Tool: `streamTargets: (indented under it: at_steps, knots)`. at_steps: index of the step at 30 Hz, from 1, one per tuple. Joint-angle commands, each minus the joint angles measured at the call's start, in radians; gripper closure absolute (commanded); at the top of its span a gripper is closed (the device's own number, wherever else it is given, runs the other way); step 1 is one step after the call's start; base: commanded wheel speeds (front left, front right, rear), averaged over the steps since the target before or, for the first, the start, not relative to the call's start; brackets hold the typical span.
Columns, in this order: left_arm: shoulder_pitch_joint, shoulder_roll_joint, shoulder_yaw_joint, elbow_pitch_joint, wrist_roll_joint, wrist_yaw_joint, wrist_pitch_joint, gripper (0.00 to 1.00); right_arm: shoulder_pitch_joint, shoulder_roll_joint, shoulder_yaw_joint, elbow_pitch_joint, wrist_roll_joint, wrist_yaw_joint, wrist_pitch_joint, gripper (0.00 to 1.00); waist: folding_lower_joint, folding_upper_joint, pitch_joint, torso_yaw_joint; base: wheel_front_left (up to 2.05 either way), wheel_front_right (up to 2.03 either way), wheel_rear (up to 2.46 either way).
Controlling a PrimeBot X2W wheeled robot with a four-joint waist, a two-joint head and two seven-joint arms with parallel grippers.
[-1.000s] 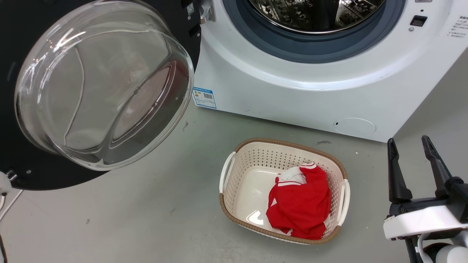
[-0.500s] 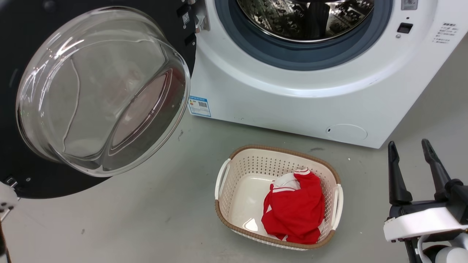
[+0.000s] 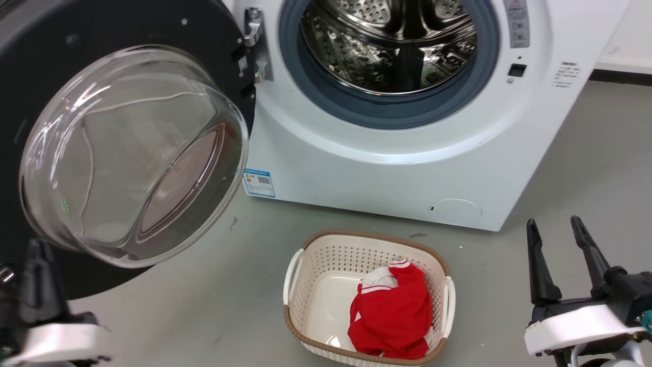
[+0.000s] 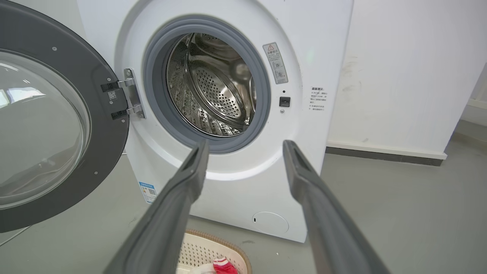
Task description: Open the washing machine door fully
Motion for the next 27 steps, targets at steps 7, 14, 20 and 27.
streamTargets:
  at_steps: [7,14,20,27]
  knots:
    - [0.004,-0.08,-0.117,-0.018,0.033,-0.016,-0.005,0.0,0.019,0.002,0.019,0.006,0.002,-0.001,0.008,0.0,0.0,0.0,-0.038,-0.069,0.0,0.0,0.0]
    - [-0.061,-0.132,-0.2,-0.003,0.078,-0.043,-0.007,0.0,0.024,0.002,0.029,-0.002,-0.003,-0.001,0.015,0.0,0.0,0.0,-0.057,-0.131,0.0,0.0,0.0]
    - [-0.164,-0.181,-0.247,0.013,0.128,-0.064,-0.008,0.0,0.018,0.002,0.031,-0.014,-0.01,-0.001,0.023,0.0,0.0,0.0,-0.058,-0.173,0.0,0.0,0.0]
    - [-0.235,-0.241,-0.244,0.046,0.184,-0.07,-0.006,0.0,0.021,0.002,0.033,-0.022,-0.011,-0.001,0.028,0.0,0.0,0.0,-0.058,-0.198,0.0,0.0,0.0]
